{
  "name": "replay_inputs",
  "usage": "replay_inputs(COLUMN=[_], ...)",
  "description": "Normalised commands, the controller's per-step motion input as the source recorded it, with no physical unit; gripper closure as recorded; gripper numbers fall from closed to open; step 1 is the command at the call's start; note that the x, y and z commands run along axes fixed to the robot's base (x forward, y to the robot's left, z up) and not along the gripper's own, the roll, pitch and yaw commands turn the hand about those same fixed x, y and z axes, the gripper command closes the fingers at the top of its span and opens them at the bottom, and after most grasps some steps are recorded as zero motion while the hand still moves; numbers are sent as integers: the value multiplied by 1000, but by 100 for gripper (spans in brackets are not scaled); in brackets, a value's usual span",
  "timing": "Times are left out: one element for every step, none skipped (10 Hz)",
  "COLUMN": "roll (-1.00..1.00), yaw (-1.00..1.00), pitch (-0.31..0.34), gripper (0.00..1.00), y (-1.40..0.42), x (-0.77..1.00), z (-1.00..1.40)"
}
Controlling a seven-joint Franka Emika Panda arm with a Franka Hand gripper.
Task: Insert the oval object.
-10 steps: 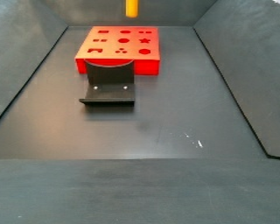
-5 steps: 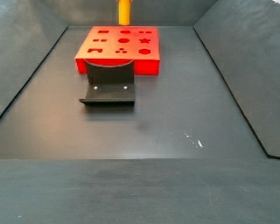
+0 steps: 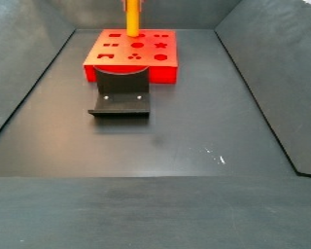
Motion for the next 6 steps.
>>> replay_inputs(roll=[19,-19,-63,-54,-20,-50], yaw=[-91,0,0,0,77,143], pitch=[60,0,-90,-103,-54,0], gripper=[100,100,100,100,100,100], y=[14,0,0,0,0,0], x=[-366,-426,-517,-209,0,386], z=[0,46,17,0,-86,-214])
